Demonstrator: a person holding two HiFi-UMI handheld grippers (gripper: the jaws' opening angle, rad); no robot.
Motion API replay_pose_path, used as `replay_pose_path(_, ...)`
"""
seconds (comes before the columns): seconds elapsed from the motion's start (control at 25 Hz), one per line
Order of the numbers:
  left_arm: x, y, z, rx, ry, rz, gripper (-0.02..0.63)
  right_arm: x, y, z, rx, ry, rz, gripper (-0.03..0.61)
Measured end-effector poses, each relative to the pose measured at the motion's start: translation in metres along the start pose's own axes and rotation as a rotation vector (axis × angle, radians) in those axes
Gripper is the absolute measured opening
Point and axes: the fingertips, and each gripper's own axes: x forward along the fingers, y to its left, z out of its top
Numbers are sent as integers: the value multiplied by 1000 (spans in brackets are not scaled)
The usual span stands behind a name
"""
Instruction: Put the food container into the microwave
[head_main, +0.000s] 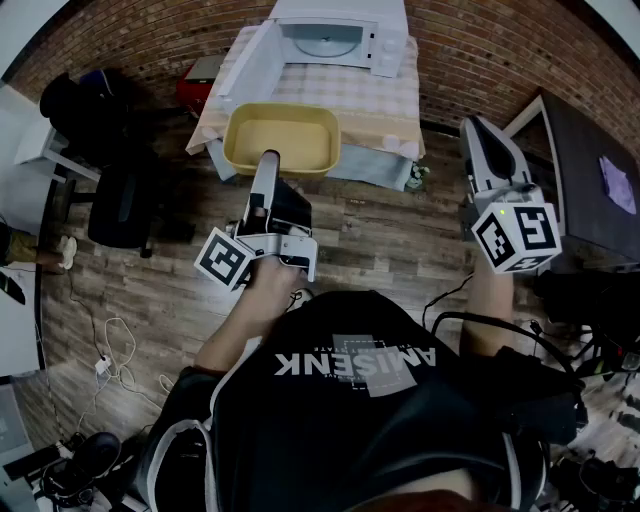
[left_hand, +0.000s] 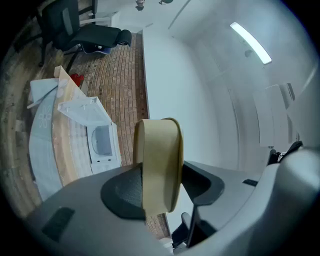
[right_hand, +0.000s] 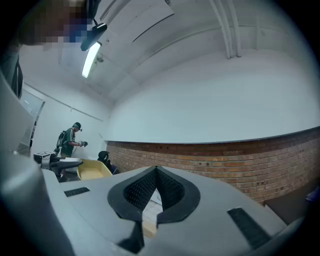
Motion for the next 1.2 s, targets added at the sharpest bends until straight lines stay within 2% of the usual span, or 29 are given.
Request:
replay_pose_path(0.52,1,4,14,-22,-6,4,230,8,9,7,3,-3,-12,41)
replay_pose_path(0.68,0,7,22,-24,-10,2,230,13,19,4,27,1,3,41)
replay_pose_path(1.04,-1,18,43,-52,4,11,230,30,38,4,11,7,-11,43)
replay_pose_path(1.2,0,23,55,-53,25,10,230,37,46,6,4,-11,-52,43)
